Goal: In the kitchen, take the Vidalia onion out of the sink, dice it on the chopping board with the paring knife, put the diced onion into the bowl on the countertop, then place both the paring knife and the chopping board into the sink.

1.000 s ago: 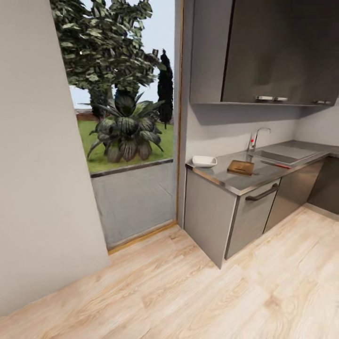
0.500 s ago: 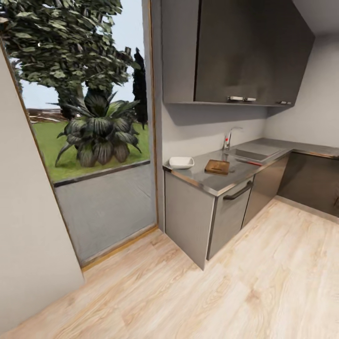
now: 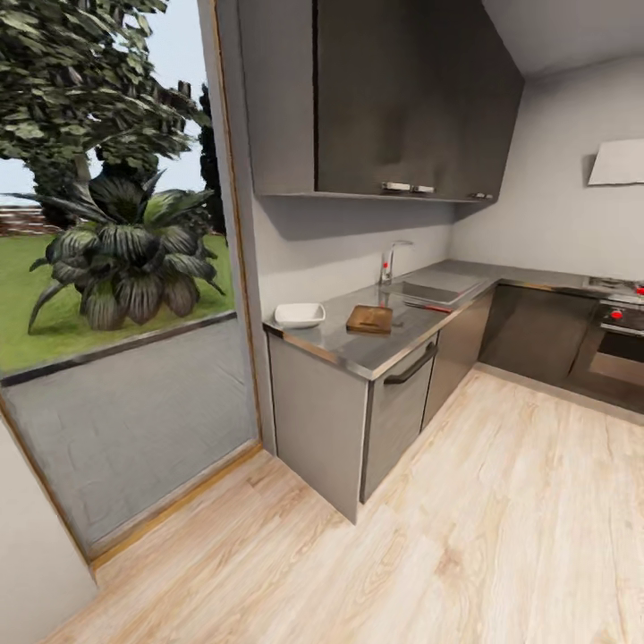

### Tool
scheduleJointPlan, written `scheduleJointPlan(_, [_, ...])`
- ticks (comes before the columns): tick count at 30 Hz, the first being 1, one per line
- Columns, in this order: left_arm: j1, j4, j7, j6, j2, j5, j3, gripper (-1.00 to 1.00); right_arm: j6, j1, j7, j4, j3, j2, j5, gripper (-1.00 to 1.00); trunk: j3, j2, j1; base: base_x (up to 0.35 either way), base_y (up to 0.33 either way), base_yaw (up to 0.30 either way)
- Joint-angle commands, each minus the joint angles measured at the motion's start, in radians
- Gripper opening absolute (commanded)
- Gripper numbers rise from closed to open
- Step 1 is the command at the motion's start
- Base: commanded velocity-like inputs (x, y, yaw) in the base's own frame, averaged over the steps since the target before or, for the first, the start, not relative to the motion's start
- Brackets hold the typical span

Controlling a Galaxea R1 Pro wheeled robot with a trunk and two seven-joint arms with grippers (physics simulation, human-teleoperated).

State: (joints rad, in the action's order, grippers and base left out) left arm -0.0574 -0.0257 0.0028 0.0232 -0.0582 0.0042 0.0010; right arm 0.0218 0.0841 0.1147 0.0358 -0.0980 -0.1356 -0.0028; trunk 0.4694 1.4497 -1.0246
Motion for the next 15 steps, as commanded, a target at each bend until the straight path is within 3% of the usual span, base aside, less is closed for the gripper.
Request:
scheduleJointPlan(1, [-0.001,-0.002,0.0,0.001,0.0,0.0,0.0,1.0,0.001,0.0,0.005,0.001,-0.008,0.0,0.0,1.0,0.001,0.0,0.0,0.196,0.0,-0.3])
scheduleJointPlan(6, [-0.001,-0.002,0.0,0.001,0.0,0.0,0.0,1.0,0.003,0.0,0.005,0.001,-0.008,0.0,0.0,1.0,0.001,0.0,0.0,0.194,0.02,-0.152])
scheduleJointPlan(15, [-0.001,-0.002,0.0,0.001,0.0,0.0,-0.001,1.0,0.003,0.0,0.005,0.001,-0.008,0.001,0.0,1.0,0.001,0.0,0.0,0.242,0.164,-0.017])
